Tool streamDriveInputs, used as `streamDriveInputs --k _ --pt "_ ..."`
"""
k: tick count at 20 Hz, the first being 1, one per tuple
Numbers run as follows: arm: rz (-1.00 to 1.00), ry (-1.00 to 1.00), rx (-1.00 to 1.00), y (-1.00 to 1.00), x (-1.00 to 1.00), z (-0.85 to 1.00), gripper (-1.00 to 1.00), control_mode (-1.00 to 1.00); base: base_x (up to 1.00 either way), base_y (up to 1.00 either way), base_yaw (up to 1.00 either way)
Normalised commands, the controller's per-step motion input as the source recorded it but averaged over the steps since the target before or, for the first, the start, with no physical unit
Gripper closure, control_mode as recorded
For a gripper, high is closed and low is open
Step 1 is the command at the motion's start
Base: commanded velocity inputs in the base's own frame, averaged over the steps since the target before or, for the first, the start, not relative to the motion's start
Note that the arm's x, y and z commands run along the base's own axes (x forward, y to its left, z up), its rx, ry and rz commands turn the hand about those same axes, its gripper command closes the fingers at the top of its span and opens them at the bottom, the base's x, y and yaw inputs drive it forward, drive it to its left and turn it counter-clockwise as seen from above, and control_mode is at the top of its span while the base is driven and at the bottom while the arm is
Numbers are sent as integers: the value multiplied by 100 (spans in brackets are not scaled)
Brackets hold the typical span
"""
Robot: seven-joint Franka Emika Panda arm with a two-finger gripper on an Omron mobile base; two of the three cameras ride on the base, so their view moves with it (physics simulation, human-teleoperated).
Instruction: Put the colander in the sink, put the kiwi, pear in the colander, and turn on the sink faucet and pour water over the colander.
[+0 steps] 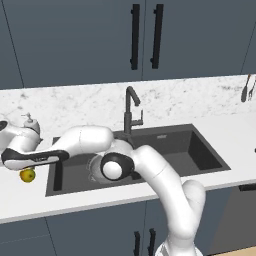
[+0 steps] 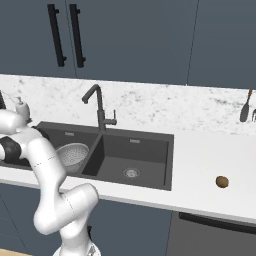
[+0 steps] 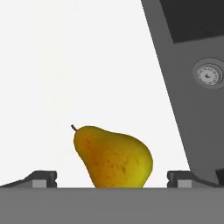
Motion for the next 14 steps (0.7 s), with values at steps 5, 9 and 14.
streamDriveInputs --k 5,9,14 --pt "9 1 0 -28 0 -16 -100 -100 0 0 0" --pt "12 7 0 -28 0 -28 -100 -100 0 0 0" --pt "13 9 0 -23 0 -35 -100 -100 0 0 0"
